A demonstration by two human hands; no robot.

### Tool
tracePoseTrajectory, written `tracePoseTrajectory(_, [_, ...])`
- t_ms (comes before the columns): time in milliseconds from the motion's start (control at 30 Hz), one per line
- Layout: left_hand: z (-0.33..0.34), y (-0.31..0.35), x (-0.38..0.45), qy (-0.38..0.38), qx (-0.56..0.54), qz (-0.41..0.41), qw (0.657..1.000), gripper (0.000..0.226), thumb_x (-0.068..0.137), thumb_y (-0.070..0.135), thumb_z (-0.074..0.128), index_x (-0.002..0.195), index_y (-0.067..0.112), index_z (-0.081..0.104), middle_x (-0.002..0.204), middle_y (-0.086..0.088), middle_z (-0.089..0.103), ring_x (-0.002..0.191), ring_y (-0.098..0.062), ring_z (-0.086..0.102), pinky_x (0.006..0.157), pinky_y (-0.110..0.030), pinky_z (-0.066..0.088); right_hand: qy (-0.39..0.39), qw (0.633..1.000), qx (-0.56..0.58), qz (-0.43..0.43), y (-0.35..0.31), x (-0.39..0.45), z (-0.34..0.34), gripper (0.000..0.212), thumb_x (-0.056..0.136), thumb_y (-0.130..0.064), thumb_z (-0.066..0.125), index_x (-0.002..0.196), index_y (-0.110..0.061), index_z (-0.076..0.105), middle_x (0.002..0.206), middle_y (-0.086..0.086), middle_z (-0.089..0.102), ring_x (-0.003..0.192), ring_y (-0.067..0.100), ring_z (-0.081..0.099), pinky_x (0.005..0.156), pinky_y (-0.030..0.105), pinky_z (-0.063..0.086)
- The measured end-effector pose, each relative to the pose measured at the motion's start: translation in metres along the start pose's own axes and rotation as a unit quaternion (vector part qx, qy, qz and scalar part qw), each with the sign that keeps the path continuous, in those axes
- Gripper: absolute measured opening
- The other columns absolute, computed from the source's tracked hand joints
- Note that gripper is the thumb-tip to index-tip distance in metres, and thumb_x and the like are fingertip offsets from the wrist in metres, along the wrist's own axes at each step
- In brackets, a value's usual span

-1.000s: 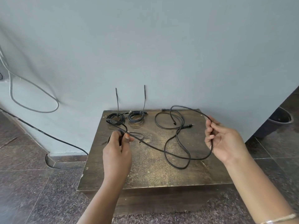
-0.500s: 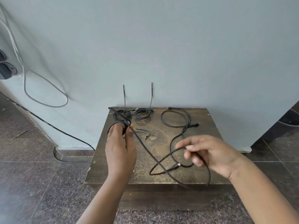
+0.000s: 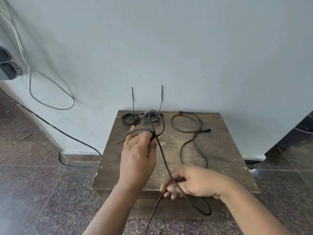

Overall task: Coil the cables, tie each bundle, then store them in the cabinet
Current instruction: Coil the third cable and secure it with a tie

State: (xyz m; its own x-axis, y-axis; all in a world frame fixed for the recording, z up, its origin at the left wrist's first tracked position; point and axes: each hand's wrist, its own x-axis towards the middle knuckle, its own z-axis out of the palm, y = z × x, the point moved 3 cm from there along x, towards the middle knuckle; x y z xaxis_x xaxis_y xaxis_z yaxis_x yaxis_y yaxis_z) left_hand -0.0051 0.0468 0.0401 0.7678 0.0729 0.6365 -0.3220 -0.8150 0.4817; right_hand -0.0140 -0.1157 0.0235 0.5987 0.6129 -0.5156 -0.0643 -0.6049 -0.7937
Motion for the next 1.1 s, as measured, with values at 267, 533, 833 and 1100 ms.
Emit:
tracePoseTrajectory(267, [0.009,0.009,-0.002,-0.107,0.019,0.067,0.992,0.015,0.089,0.016,0.053,0.075,0.013,0.053,0.06,0.002,0.054,0.055,-0.021,0.053,0.108,-0.04,0.033,0.354,0.917,0.046,-0.175,-0.001,-0.004,-0.032,0.036,0.089,-0.059,0.046,0.11,-0.037,0.064,0.094,-0.013,0.07,0.085,0.015,0.067,0.077,0.043,0.056])
tracePoseTrajectory(533, [0.022,0.012,-0.008,-0.23,0.06,0.113,0.965,0.009,0.083,0.007,0.063,0.076,0.011,0.06,0.064,-0.002,0.061,0.06,-0.024,0.059,0.11,-0.044,0.034,0.236,0.866,0.376,-0.232,-0.011,-0.004,-0.032,0.051,0.085,-0.048,0.054,0.118,-0.011,0.065,0.082,0.01,0.069,0.086,0.02,0.066,0.082,0.028,0.052])
tracePoseTrajectory(833, [0.016,0.01,-0.005,-0.156,0.058,0.069,0.984,0.015,0.086,0.013,0.066,0.073,0.008,0.059,0.062,-0.003,0.059,0.055,-0.025,0.058,0.108,-0.049,0.036,0.308,0.928,0.182,-0.099,-0.005,-0.004,-0.031,0.029,0.08,-0.018,0.075,0.107,-0.027,0.069,0.094,-0.004,0.064,0.077,0.0,0.061,0.068,0.011,0.049])
tracePoseTrajectory(1100, [0.007,0.001,0.0,-0.115,0.067,0.046,0.99,0.015,0.088,0.015,0.065,0.076,0.01,0.057,0.065,-0.001,0.059,0.062,-0.025,0.059,0.105,-0.042,0.035,0.219,0.95,0.216,-0.058,0.013,-0.006,-0.039,0.022,0.089,0.001,0.061,0.107,-0.011,0.068,0.089,0.005,0.075,0.086,0.012,0.07,0.077,0.021,0.056])
